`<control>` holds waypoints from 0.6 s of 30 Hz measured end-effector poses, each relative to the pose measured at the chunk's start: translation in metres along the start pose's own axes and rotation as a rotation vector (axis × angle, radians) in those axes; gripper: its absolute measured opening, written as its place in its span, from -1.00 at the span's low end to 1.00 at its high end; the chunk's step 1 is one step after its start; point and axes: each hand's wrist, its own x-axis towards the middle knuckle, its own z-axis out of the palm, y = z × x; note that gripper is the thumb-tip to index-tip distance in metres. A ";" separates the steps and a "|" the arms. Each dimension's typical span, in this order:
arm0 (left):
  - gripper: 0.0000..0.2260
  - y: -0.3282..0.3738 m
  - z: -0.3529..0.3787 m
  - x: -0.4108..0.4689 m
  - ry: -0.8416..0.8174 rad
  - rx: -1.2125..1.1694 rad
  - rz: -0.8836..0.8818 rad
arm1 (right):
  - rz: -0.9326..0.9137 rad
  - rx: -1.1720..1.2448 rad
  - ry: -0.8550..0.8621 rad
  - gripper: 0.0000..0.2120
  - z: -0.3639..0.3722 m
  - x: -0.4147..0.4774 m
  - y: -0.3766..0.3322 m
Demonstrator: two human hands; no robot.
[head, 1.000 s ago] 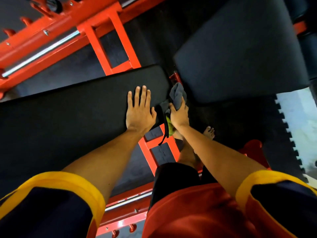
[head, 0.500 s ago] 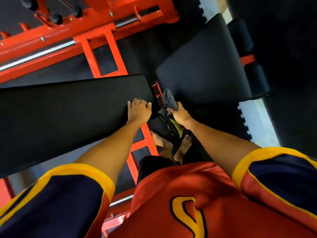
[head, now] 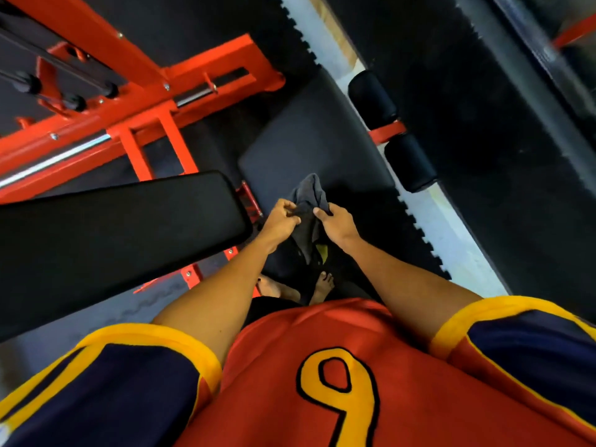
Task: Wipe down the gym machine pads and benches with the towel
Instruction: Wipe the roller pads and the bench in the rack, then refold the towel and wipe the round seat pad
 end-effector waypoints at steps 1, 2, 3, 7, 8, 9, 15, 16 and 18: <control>-0.74 0.008 0.012 -0.004 0.013 0.031 0.049 | 0.003 0.048 0.041 -0.66 -0.012 -0.004 0.006; -0.73 0.015 0.022 -0.008 0.024 0.062 0.095 | 0.010 0.092 0.087 -0.68 -0.019 -0.006 0.012; -0.73 0.025 0.036 -0.010 0.034 0.110 0.158 | 0.039 0.150 0.143 -0.69 -0.034 -0.010 0.020; -0.74 0.053 0.071 -0.016 0.032 0.215 0.284 | 0.176 0.330 0.241 -0.78 -0.077 -0.017 0.044; -0.73 0.061 0.084 -0.016 -0.003 0.238 0.315 | 0.194 0.349 0.271 -0.80 -0.092 -0.020 0.052; -0.71 0.066 0.092 -0.015 -0.022 0.251 0.338 | 0.212 0.355 0.297 -0.82 -0.102 -0.021 0.057; -0.86 0.106 0.151 -0.021 -0.398 0.419 0.368 | 0.323 0.614 0.339 -0.89 -0.143 -0.032 0.073; -0.81 0.113 0.161 -0.020 -0.472 0.462 0.392 | 0.342 0.687 0.341 -0.88 -0.149 -0.037 0.075; -0.67 0.119 0.177 -0.013 -0.553 0.602 0.441 | 0.380 0.829 0.388 -0.89 -0.159 -0.046 0.077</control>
